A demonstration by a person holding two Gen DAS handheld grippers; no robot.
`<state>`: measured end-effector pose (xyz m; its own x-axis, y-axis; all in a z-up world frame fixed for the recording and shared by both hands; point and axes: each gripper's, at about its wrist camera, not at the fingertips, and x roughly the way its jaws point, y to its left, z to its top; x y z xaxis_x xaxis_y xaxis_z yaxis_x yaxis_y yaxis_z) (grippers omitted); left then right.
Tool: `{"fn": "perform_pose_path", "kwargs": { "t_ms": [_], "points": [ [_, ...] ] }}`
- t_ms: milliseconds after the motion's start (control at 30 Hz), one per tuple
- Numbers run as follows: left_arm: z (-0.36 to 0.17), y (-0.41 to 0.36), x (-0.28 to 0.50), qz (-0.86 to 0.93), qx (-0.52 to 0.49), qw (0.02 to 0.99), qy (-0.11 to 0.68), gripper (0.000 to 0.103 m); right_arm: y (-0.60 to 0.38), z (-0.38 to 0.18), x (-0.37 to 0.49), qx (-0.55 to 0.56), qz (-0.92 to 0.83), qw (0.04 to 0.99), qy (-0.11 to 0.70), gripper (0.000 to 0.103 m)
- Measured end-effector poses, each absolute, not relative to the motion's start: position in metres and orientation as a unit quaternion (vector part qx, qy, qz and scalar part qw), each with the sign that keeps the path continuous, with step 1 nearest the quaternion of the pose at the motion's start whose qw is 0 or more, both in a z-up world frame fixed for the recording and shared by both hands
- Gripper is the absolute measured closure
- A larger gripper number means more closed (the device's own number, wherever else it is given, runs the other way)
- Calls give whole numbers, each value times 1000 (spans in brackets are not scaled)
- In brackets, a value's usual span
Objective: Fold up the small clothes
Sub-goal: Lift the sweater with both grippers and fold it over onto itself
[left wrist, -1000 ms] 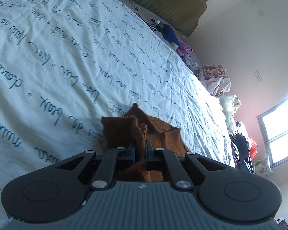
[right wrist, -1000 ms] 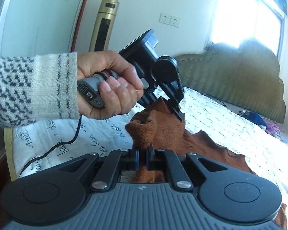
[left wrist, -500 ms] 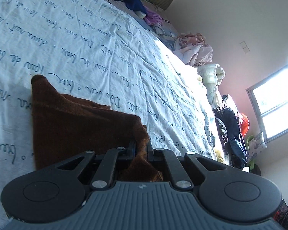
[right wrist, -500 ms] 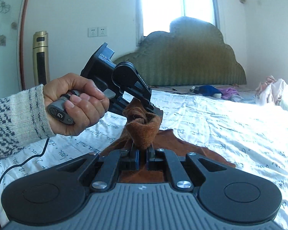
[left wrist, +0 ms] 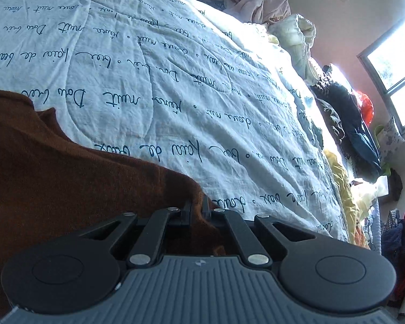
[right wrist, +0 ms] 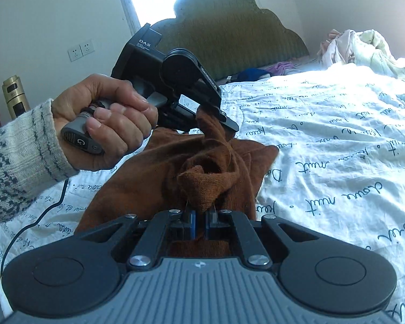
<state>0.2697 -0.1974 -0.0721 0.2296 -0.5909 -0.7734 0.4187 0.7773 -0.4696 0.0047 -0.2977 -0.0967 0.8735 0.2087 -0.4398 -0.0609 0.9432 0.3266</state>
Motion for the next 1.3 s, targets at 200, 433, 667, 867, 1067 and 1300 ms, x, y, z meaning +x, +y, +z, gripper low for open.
{"fn": "perform_pose_path", "kwargs": {
  "t_ms": [200, 433, 667, 867, 1067, 1300],
  "points": [
    [-70, -214, 260, -331, -61, 780, 527, 101, -303, -95, -6, 163, 67, 955, 240, 97],
    [-72, -245, 252, -301, 19, 796, 525, 55, -306, -114, 1, 178, 44, 938, 294, 66],
    [27, -168, 244, -344, -44, 833, 430, 6, -331, -83, -30, 159, 52, 954, 250, 23],
    [57, -106, 222, -333, -78, 846, 409, 1, -343, -44, 14, 118, 97, 967, 204, 35],
    [-24, -71, 177, -350, -131, 796, 475, 1, -356, -64, 97, 245, 254, 898, 262, 49],
    [-76, -88, 142, -329, -15, 828, 455, 0, -364, -111, 130, 183, 162, 906, 347, 52]
  ]
}}
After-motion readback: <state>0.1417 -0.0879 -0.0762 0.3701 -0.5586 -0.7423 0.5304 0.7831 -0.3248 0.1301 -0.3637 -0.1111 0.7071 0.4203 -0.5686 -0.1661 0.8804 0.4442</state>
